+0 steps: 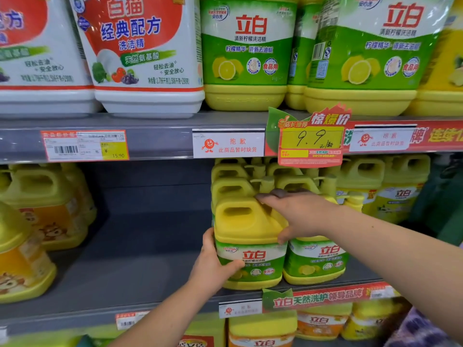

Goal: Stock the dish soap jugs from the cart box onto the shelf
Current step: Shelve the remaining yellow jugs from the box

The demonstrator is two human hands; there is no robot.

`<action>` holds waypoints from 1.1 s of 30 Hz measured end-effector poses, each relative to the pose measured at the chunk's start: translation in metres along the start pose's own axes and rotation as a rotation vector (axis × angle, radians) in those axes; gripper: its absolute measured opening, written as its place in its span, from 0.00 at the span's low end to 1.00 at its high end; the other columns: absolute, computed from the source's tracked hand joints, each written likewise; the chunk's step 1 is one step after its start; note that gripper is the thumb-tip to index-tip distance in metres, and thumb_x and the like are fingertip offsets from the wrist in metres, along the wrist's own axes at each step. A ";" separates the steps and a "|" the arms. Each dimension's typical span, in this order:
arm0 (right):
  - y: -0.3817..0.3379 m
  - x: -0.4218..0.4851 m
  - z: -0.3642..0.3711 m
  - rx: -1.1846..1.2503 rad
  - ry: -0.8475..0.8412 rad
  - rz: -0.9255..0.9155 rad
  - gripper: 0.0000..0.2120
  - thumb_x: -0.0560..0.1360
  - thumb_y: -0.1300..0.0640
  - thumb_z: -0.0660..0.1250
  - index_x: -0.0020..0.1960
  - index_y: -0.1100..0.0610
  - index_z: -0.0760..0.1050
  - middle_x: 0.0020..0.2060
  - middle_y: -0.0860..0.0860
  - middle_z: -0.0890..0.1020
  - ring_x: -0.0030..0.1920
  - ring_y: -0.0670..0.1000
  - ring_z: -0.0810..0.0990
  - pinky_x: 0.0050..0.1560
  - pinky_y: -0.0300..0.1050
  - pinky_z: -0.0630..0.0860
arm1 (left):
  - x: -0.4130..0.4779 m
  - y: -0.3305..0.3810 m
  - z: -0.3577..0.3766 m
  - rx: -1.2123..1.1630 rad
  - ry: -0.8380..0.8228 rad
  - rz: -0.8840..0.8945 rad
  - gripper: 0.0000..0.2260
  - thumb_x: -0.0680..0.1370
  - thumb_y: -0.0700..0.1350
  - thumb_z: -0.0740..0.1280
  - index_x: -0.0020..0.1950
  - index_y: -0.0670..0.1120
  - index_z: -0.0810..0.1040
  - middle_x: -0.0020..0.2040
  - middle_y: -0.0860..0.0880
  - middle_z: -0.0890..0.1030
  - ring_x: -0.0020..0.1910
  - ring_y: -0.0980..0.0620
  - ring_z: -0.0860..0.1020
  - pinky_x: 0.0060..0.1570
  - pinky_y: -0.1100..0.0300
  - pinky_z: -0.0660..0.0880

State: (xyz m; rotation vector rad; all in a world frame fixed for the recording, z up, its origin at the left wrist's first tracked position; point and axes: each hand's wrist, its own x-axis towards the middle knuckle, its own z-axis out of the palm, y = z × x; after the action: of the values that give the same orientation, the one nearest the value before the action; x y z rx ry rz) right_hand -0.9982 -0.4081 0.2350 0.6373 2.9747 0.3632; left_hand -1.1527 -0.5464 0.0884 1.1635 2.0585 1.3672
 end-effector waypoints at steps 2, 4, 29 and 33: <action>0.001 0.002 0.001 -0.006 0.012 -0.021 0.50 0.64 0.40 0.74 0.75 0.44 0.46 0.68 0.50 0.67 0.63 0.54 0.73 0.57 0.50 0.73 | -0.001 -0.001 0.000 0.018 0.017 -0.001 0.40 0.67 0.50 0.76 0.70 0.56 0.54 0.57 0.56 0.75 0.56 0.53 0.76 0.56 0.50 0.76; 0.002 0.004 0.001 -0.019 0.030 -0.040 0.50 0.65 0.41 0.74 0.75 0.45 0.46 0.67 0.51 0.67 0.61 0.55 0.74 0.54 0.50 0.74 | -0.003 -0.001 0.002 0.030 0.052 -0.005 0.38 0.67 0.51 0.76 0.68 0.58 0.54 0.57 0.56 0.76 0.55 0.53 0.76 0.54 0.50 0.77; 0.068 -0.021 0.019 0.133 0.040 0.044 0.48 0.64 0.35 0.71 0.75 0.52 0.54 0.72 0.51 0.67 0.69 0.53 0.70 0.62 0.44 0.70 | -0.006 0.003 -0.002 0.043 0.080 -0.085 0.37 0.68 0.45 0.76 0.70 0.54 0.59 0.52 0.60 0.77 0.52 0.60 0.77 0.48 0.64 0.76; 0.068 -0.018 0.019 0.143 0.012 0.032 0.48 0.64 0.35 0.72 0.75 0.52 0.53 0.72 0.53 0.67 0.69 0.54 0.69 0.64 0.45 0.70 | -0.007 0.006 -0.003 0.068 0.052 -0.119 0.38 0.69 0.45 0.76 0.72 0.53 0.56 0.51 0.61 0.77 0.49 0.62 0.76 0.42 0.70 0.74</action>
State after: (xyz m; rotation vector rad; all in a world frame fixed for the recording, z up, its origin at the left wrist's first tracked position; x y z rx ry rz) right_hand -0.9525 -0.3518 0.2337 0.6999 3.0254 0.1572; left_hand -1.1485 -0.5528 0.0945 1.0241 2.1891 1.2928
